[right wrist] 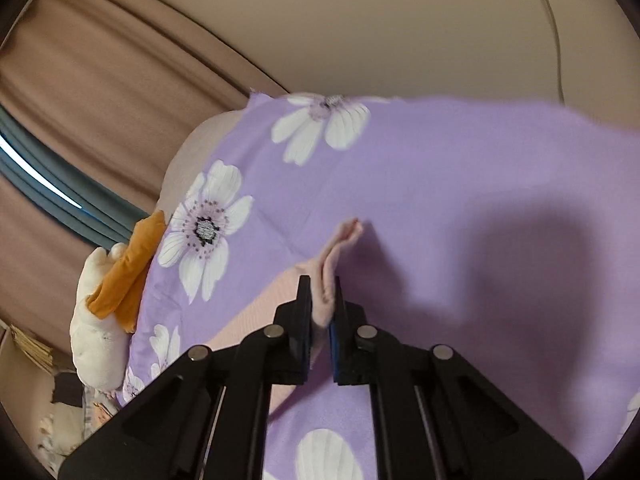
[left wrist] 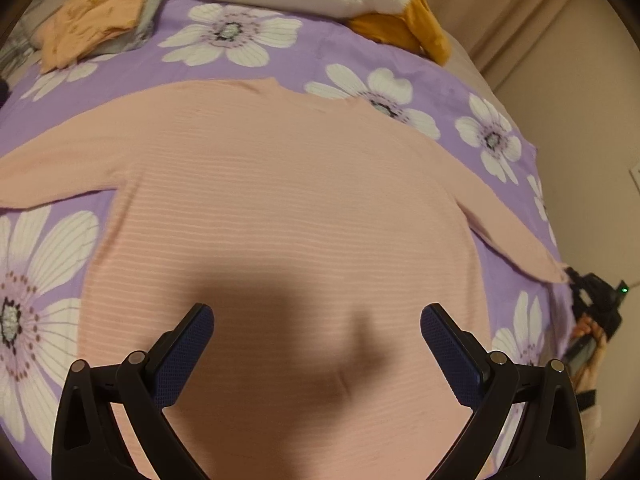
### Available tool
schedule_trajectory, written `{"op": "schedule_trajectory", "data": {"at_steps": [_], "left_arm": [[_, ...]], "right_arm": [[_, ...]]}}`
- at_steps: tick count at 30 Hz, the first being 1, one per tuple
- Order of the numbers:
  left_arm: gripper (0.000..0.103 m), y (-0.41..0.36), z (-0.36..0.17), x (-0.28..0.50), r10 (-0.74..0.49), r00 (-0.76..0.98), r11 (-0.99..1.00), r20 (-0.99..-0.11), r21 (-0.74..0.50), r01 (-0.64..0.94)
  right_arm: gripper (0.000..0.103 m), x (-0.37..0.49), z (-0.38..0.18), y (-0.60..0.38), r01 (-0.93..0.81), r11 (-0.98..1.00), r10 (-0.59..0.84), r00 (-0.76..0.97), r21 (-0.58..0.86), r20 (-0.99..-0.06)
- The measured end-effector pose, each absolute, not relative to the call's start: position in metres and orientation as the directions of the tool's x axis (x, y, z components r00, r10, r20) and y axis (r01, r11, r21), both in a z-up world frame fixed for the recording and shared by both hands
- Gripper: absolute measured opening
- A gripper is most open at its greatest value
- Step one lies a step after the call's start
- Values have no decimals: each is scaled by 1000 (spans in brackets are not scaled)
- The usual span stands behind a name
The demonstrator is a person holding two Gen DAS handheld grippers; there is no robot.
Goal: Fold small clothes
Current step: 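Grasp the pink shirt's sleeve cuff with the right gripper, then fold the held sleeve across the shirt body with the right gripper, release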
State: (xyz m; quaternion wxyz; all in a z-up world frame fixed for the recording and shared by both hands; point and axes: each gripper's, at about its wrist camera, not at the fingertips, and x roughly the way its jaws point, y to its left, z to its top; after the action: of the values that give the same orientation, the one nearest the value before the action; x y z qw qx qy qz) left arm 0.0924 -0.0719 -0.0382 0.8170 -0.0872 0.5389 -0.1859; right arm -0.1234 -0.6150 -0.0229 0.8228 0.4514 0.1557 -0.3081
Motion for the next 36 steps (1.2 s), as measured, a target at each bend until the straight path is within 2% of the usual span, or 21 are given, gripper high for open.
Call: {"op": "schedule_trajectory", "data": {"at_steps": [6, 12, 18, 26, 30, 36], "left_arm": [[102, -43, -34, 100, -394, 367, 919, -843, -362, 156], [102, -6, -22, 101, -376, 415, 925, -829, -361, 118], [102, 39, -17, 107, -362, 451, 923, -816, -381, 53], [102, 94, -23, 117, -318, 485, 918, -815, -393, -59], [102, 111, -30, 119, -302, 486, 913, -820, -395, -98], [102, 123, -34, 125, -301, 494, 907, -816, -404, -115]], "right_arm": [[7, -73, 44, -574, 590, 584, -324, 799, 557, -506], [7, 22, 119, -477, 421, 799, -194, 857, 430, -477], [7, 104, 136, -373, 269, 920, -92, 856, 285, -509], [8, 192, 81, -212, 42, 998, -5, 787, 44, -617], [8, 208, 16, -149, -79, 993, -3, 710, -84, -704], [8, 212, -56, -83, -202, 963, -18, 615, -179, -788]]}}
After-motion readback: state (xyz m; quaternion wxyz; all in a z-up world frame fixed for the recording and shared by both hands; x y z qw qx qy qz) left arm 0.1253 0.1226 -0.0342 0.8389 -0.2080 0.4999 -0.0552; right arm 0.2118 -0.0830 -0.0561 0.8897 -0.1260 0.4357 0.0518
